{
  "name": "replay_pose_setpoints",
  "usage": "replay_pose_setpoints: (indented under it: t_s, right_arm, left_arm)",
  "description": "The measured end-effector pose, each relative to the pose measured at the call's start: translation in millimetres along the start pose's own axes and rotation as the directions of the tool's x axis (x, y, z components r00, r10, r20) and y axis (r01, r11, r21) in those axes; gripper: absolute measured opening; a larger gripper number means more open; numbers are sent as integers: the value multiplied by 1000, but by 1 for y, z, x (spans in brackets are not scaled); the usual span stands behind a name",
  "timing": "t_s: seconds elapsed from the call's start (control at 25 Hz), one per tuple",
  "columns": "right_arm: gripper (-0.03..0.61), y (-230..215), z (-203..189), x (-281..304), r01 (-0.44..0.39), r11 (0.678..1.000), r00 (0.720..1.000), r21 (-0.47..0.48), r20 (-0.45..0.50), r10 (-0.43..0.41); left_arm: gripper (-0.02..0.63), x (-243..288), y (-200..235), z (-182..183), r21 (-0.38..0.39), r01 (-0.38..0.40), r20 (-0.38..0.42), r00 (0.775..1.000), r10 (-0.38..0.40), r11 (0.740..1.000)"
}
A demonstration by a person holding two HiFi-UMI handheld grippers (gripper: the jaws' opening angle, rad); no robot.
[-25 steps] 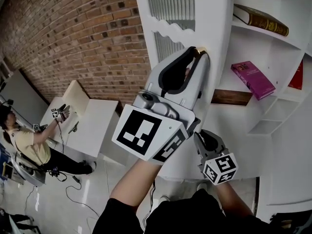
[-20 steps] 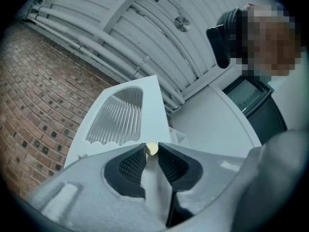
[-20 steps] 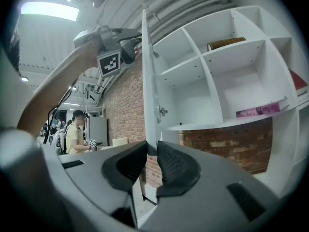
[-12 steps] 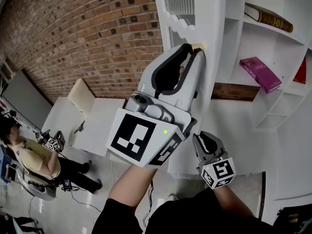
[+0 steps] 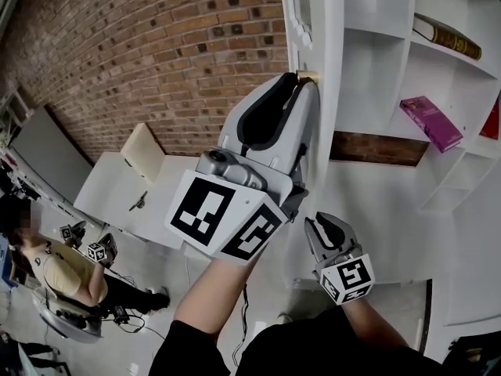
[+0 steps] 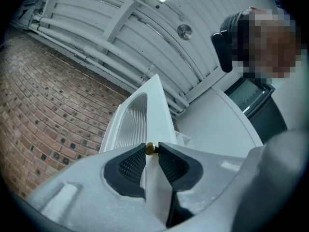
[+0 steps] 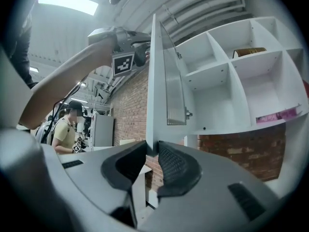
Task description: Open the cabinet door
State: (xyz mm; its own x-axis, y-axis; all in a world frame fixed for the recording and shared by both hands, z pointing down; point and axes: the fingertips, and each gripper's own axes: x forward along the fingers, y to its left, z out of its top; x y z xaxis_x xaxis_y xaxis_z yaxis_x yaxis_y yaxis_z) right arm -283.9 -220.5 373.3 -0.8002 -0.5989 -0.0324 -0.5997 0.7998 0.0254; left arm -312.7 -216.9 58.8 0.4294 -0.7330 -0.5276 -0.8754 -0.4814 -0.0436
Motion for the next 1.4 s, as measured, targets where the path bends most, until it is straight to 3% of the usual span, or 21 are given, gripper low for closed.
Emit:
replay_pose_setpoints:
  t_s: [0.4,0.52,0.8,1.16,1.4]
  right_arm:
    - [74,43,1,34,-57,998,998,23,-4,57]
    - [74,50,0,41,-60,998,998,26,-4,60]
    - [75,54,0,43,-51,998,999,30,-10,51]
    - [74,40,-1,23,-27,999,999,33,-45,29]
    - [72,22,-19,-3,25,999,995,48,-93,-21]
  left_arm:
    - [67,-33,42,16,14,-74,7,997,74,997]
    - [67,-37,50,19,-2,-63,3,998,63,998]
    - [58,-44,54,13,-24,-45,-12,999,45,999]
    - [60,-77,58,-8,-31,-96,-8,995,96,995]
    - [58,-129,69,-35,-141,-141,-19,990,140,980]
